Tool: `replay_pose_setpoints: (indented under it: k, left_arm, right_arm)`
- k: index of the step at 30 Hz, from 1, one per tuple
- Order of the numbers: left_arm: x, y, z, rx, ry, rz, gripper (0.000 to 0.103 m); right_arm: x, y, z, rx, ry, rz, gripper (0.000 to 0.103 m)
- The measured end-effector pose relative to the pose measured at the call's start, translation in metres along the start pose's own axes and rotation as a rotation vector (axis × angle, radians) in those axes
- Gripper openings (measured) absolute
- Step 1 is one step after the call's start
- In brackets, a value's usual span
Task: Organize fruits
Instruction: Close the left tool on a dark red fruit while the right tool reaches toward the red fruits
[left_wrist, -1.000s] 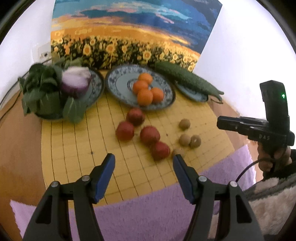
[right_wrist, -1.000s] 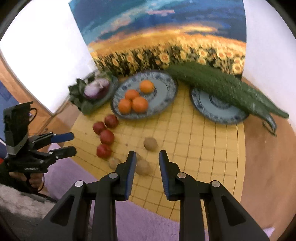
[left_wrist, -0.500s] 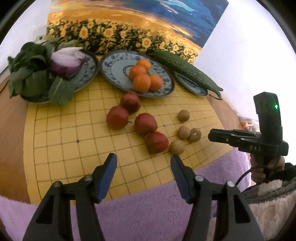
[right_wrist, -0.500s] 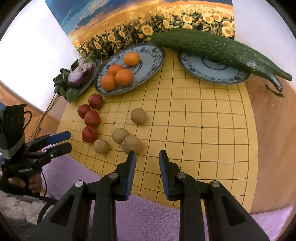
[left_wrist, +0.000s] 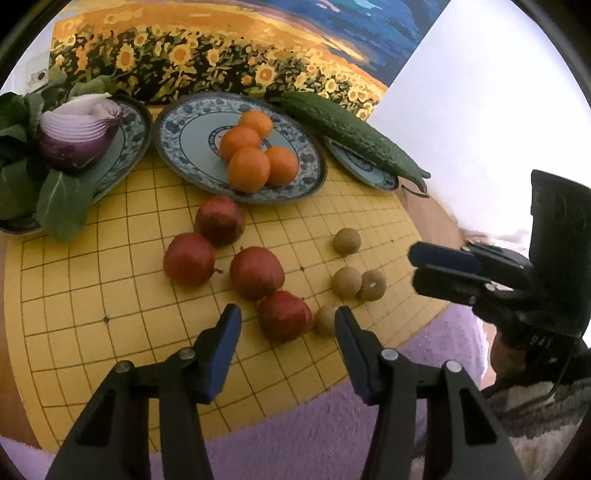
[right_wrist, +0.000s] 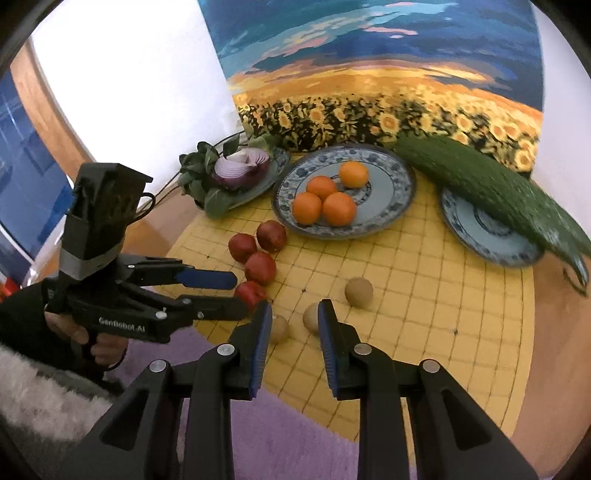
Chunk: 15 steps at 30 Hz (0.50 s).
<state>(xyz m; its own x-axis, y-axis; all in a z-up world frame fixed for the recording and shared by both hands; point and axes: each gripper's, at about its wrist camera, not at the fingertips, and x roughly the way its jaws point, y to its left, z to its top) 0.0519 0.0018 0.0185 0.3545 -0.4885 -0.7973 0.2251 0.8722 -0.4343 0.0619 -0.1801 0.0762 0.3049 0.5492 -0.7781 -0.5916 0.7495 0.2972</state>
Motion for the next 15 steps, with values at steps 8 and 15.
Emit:
replay_pose_setpoints:
  k: [8,15]
  left_arm:
    - [-0.002,0.007,-0.005,-0.04,-0.008,-0.048,0.032]
    - [-0.015,0.018,-0.017,-0.099,-0.049,0.005,0.032]
  right_arm:
    - [0.03,0.006,0.029,-0.017,0.019,0.03,0.039]
    - [0.071,0.021,0.038,-0.048,0.121,0.082,0.039]
